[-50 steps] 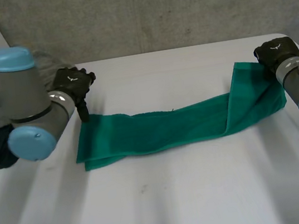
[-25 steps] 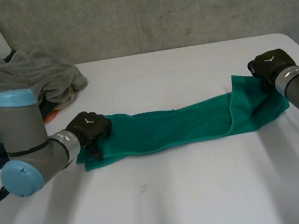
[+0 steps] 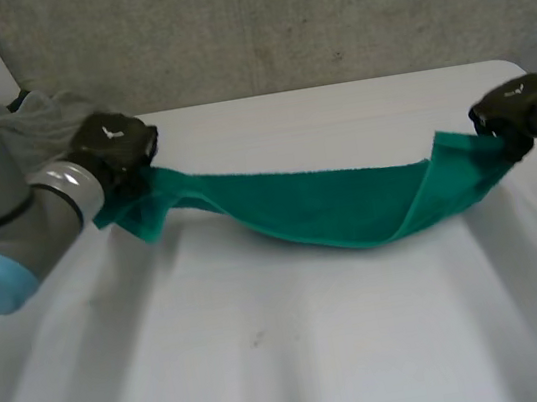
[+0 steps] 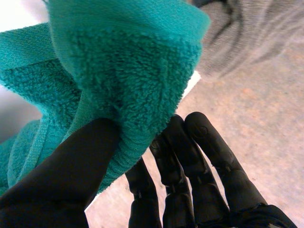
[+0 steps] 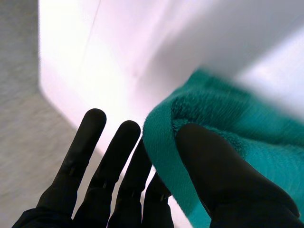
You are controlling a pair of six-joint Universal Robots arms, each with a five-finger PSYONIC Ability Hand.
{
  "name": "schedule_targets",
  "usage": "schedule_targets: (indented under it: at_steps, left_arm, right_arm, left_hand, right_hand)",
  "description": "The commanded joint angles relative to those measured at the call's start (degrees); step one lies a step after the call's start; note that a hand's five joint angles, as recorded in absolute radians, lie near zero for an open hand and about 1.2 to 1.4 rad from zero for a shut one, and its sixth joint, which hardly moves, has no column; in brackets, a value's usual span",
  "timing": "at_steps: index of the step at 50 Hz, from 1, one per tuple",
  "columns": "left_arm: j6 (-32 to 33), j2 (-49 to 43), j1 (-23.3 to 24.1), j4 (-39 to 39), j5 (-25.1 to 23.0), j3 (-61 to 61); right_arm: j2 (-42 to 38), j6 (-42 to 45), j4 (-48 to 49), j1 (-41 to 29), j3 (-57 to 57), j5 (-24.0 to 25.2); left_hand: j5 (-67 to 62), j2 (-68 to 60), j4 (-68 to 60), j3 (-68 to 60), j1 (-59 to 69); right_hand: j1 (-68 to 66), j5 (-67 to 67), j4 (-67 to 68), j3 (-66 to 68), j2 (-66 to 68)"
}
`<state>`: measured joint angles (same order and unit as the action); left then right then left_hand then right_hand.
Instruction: Fold the laundry.
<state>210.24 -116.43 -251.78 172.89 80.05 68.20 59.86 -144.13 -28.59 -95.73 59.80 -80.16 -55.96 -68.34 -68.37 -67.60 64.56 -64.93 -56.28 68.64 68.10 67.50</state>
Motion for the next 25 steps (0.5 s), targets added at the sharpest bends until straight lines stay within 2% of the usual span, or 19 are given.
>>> schedule_targets:
  at_steps: [1,4,8,12,14,15,17,18,22,25]
  left_arm:
    - [3.33,-2.39,-0.81,-10.27,-0.33,-2.97]
    - [6.23,-8.45,-1.69,-14.67,0.28,-9.47]
    - [6.85,-15.66,-1.87,-18.02,2.04,-21.94]
    - [4.84,-18.57,-0.90,-16.54,2.48,-39.60]
    - [2.47,-18.05,-0.64,-13.38,2.74,-44.44]
    - [-0.76,-16.56,-0.46,-9.01,3.09,-48.12]
    - [-4.21,-14.54,-0.46,-3.37,3.80,-49.12]
    - [-7.53,-12.70,-0.20,2.92,4.67,-48.08]
    - [-11.33,-8.83,0.24,13.06,4.94,-41.25]
    - [-10.99,-7.67,0.24,14.67,4.42,-36.05]
  right_arm:
    - [-2.81,10.53,-14.47,0.81,-4.60,-0.17]
    - [-5.36,9.67,-10.97,0.20,-6.88,-1.14]
    - [-8.44,3.00,1.05,-1.04,-10.40,-1.14]
    - [-8.88,-7.98,23.19,-1.92,-14.09,-1.32]
    - [-7.92,-11.59,31.01,-1.92,-14.62,-2.19]
    - [-6.61,-15.87,38.45,-1.66,-14.36,-3.76]
    - [-4.76,-20.20,45.61,-1.30,-13.40,-5.62]
    - [-3.18,-24.05,52.08,-0.95,-11.74,-6.76]
    - [-1.59,-29.44,62.49,-0.60,-8.92,-5.90]
    - [-1.85,-29.63,61.73,-0.25,-7.95,-3.87]
  left_hand:
    - [-14.04,-11.66,-11.63,-12.40,15.44]
    - [-14.04,-11.66,-11.63,-12.40,15.44]
    - [-14.04,-11.66,-11.63,-12.40,15.44]
    - [-14.04,-11.66,-11.63,-12.40,15.44]
    - [-14.04,-11.66,-11.63,-12.40,15.44]
    - [-14.04,-11.66,-11.63,-12.40,15.44]
    - [-14.04,-11.66,-11.63,-12.40,15.44]
    - [-14.04,-11.66,-11.63,-12.40,15.44]
    - [-14.04,-11.66,-11.63,-12.40,15.44]
    - [-14.04,-11.66,-11.63,-12.40,15.44]
  right_hand:
    - [-15.07,-13.72,11.36,11.90,12.50]
    - [-15.07,-13.72,11.36,11.90,12.50]
    - [-15.07,-13.72,11.36,11.90,12.50]
    - [-15.07,-13.72,11.36,11.90,12.50]
    - [-15.07,-13.72,11.36,11.90,12.50]
    - [-15.07,-13.72,11.36,11.90,12.50]
    - [-15.07,-13.72,11.36,11.90,12.50]
    - [-15.07,-13.72,11.36,11.90,12.50]
    - [-15.07,-13.72,11.36,11.90,12.50]
    - [-15.07,-13.72,11.36,11.90,12.50]
